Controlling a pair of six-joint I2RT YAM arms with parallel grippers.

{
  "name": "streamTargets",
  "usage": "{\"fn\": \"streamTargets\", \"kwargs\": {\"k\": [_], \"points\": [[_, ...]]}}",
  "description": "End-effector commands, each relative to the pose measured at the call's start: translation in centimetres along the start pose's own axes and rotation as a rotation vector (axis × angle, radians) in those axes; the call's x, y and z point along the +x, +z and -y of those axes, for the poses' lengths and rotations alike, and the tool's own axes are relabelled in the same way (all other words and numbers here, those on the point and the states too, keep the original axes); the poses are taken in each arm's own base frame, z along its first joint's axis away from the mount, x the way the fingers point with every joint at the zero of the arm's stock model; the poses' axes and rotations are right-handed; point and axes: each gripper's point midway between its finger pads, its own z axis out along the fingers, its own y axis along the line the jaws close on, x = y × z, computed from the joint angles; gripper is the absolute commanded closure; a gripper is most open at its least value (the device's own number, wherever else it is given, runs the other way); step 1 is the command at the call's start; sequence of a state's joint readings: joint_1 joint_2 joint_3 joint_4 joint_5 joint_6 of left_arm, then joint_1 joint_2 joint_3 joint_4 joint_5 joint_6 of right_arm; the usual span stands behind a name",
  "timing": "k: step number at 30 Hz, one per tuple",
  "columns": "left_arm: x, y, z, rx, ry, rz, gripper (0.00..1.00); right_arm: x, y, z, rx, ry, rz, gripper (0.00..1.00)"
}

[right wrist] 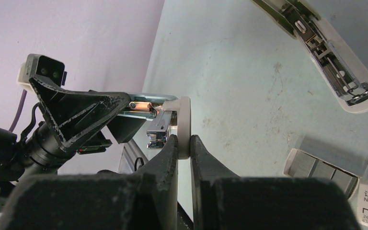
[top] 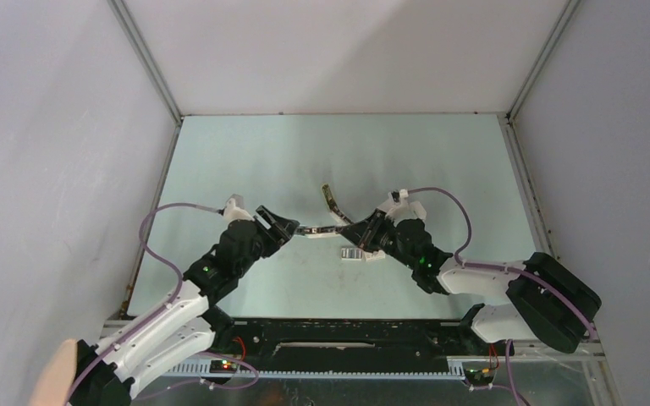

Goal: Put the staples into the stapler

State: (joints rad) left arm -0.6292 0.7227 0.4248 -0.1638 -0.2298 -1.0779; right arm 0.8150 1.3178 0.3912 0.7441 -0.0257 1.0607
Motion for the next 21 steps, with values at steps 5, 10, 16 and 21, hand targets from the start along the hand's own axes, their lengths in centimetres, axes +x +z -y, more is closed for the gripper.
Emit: {"fn": "streamTargets", "kwargs": {"k": [5, 10, 16, 21], "points": [[-1.8, 0.6, 1.0, 0.023, -0.097, 0.100, 0.35, -0.2, 0.7, -2.2, -0.092, -0.036, 0.043, 1.00], [-2.8, 0.4, 0.8, 0.029, -0.104, 0.156, 0.51, 0.2, 0.9, -1.7, -0.092, -0.046, 0.038, 1.00], [-4.0, 0.5, 0.4, 0.003, -0.078, 0.208, 0.73, 0.6, 1.0, -1.2, -0.095, -0.064, 0.036, 1.00], [-6.3, 0.7, 0.9, 0.026, -0.019, 0.275, 0.81, 0.6, 1.0, -0.6, -0.089, -0.110, 0.034, 0.89]]}}
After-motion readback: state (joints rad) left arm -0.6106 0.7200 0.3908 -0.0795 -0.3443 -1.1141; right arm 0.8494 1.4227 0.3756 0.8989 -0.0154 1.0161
